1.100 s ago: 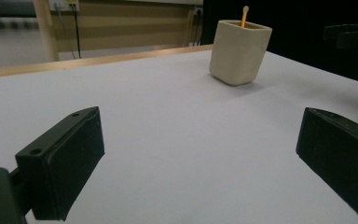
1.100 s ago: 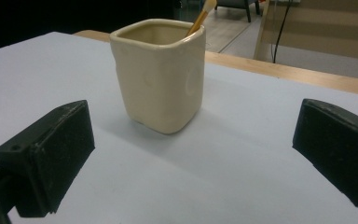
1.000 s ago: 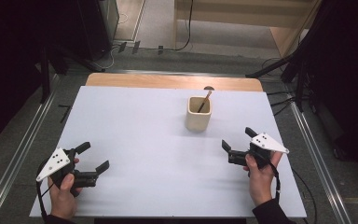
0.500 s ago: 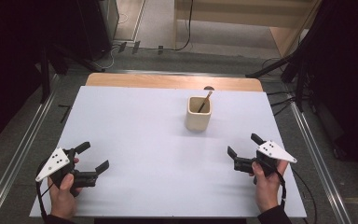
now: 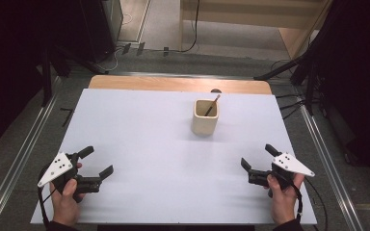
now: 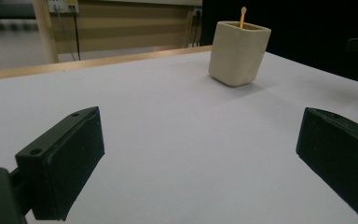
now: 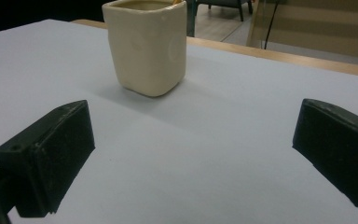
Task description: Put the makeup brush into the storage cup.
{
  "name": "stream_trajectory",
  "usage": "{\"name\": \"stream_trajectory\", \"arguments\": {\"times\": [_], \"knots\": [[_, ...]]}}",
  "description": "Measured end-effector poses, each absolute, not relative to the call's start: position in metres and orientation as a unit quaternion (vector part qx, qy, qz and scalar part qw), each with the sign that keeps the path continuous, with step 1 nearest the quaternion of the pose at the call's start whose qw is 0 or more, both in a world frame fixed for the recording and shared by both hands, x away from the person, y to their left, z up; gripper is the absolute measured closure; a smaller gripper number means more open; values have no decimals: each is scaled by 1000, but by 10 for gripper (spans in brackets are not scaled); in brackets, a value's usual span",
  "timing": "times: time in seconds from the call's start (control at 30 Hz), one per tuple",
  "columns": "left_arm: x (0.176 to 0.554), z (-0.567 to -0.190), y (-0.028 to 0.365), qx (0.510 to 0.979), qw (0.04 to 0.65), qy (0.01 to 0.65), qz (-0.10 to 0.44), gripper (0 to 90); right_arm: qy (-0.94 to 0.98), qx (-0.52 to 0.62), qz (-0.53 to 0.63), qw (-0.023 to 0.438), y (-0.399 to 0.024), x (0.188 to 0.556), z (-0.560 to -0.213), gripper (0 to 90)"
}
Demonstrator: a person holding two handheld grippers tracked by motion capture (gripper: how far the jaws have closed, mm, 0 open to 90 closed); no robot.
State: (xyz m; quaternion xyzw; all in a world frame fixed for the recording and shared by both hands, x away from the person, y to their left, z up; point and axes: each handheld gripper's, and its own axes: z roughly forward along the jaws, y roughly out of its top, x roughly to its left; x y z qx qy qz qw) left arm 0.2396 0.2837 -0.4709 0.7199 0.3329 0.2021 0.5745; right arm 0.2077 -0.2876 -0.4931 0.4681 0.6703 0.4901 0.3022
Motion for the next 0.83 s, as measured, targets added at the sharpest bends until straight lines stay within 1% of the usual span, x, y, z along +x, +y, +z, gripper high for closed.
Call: {"name": "stream_trajectory", "arguments": {"times": [0.27,0.4,0.83], "knots": [[240,-471,283,721,574,331,202,13,666,470,487,314,-296,199,-492,0],[240,-470,282,722,575,328,202,13,662,475,489,311,-300,199,-493,0],[243,-471,280,723,576,327,198,13,661,474,488,315,-297,199,-492,0]]}}
